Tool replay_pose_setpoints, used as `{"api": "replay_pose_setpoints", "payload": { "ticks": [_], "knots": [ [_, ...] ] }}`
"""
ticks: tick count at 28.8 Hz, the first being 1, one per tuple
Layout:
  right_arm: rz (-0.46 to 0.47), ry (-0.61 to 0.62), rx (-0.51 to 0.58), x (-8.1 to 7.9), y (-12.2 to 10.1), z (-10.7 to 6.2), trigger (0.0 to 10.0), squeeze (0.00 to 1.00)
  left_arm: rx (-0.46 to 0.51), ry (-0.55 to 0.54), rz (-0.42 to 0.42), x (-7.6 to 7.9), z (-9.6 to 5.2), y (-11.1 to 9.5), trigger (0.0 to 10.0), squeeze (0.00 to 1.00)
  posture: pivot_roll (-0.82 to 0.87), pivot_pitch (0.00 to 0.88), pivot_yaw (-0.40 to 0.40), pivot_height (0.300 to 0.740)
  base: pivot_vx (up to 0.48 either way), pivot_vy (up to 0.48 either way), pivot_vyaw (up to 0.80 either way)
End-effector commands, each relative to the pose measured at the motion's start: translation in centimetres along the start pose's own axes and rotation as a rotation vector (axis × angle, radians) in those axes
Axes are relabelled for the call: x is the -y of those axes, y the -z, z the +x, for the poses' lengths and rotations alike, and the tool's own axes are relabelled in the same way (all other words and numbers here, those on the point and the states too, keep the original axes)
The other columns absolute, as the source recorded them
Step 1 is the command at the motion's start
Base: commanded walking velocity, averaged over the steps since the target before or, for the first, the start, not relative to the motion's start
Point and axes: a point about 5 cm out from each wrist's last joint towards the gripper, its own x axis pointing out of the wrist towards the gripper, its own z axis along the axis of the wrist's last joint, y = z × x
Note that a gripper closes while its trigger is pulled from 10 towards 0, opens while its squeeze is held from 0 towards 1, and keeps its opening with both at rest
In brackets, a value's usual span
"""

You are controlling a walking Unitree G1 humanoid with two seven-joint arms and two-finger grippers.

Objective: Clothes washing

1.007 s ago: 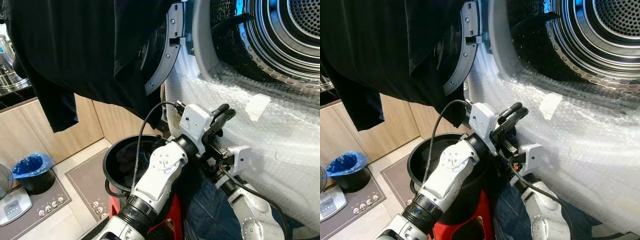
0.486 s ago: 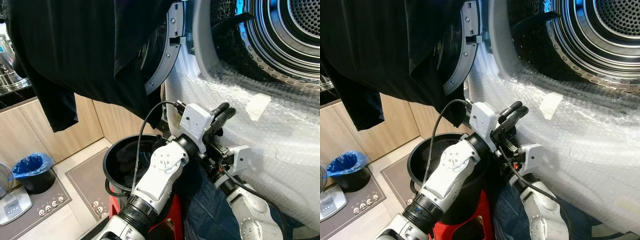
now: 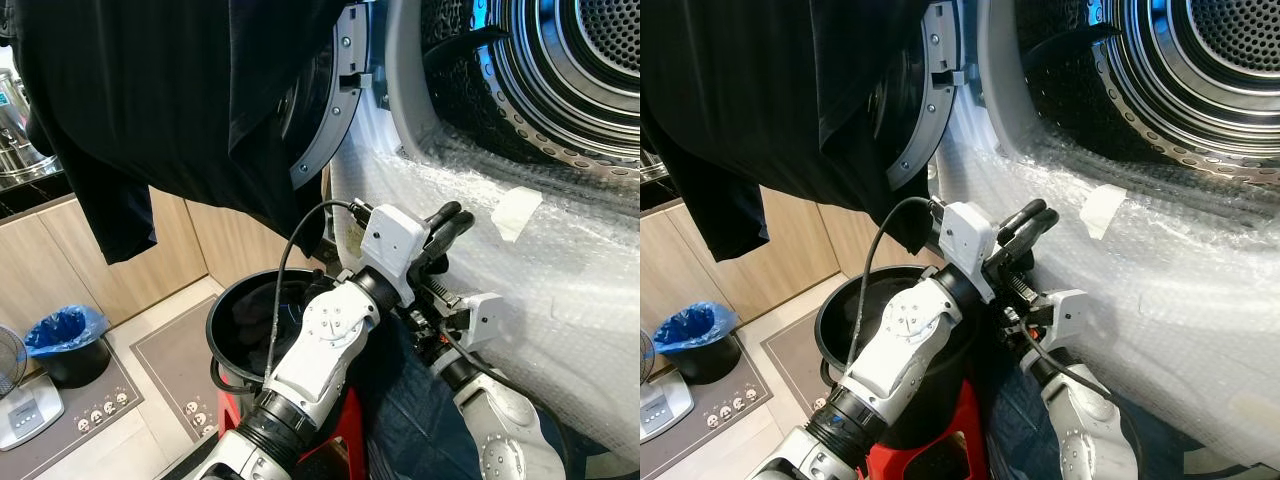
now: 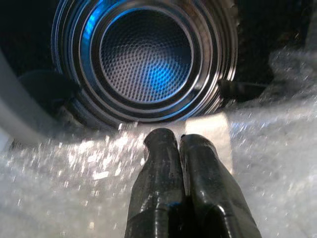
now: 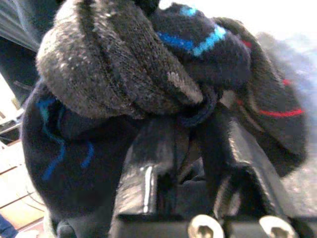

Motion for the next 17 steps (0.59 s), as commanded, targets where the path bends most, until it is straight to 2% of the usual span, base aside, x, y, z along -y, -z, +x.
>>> {"api": "replay_pose_setpoints", "payload": {
  "ticks": [1,7,12,17],
  "knots": [
    [0.006,-0.005,0.011,0.1,-0.2,0.2,0.0,0.00,0.142,0.079,-0.050,2.7,2.5,-2.8,10.0,0.00,-0.11,0.000,0.050,0.740,0.000,0.000,0.00],
    [-0.028,-0.023,0.005,1.3,-0.2,-1.1,0.0,0.00,0.137,0.119,-0.050,2.6,1.7,-3.3,10.0,0.00,-0.10,0.000,0.049,0.740,0.000,0.000,0.00],
    [-0.058,-0.139,-0.091,1.9,0.3,-3.0,0.0,0.00,0.116,0.125,-0.048,2.2,0.9,-3.3,10.0,0.00,-0.09,0.000,0.045,0.740,0.000,0.000,0.00],
    [-0.065,-0.211,-0.148,1.9,0.5,-3.7,0.0,0.00,0.107,0.131,-0.052,2.2,0.8,-3.4,10.0,0.00,-0.10,0.000,0.044,0.740,0.000,0.000,0.00]
  ]
}}
